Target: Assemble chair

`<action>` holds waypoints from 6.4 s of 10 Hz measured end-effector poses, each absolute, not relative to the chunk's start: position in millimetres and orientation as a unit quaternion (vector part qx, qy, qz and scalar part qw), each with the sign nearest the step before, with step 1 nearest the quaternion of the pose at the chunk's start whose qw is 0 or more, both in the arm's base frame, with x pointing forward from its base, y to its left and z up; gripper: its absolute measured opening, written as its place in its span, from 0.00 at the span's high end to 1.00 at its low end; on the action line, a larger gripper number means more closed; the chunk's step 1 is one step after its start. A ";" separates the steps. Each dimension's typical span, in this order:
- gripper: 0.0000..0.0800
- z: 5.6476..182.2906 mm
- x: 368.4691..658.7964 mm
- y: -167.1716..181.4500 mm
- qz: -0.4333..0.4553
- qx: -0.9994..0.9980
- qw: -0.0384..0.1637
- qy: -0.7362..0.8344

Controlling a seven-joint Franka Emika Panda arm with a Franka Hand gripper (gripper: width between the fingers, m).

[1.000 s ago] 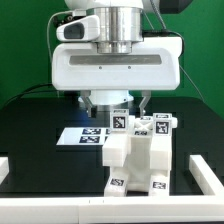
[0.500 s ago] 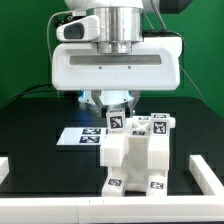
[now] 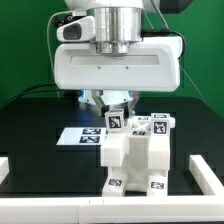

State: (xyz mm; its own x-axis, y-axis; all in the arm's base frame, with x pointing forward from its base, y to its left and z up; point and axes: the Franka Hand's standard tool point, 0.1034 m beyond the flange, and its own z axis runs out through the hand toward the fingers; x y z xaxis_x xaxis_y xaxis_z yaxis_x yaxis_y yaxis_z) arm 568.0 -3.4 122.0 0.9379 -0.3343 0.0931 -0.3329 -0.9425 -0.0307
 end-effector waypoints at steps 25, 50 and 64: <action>0.64 115.7 573.4 16.4 -0.055 -0.909 0.044 0.410; 0.39 110.5 585.6 5.0 -0.047 -0.985 0.036 0.162; 0.43 109.2 588.0 14.0 -0.016 -0.811 0.064 0.582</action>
Offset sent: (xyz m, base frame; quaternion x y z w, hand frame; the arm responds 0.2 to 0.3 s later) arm 0.0123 -0.0005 -0.0033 -0.0534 -0.0119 0.3379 0.9396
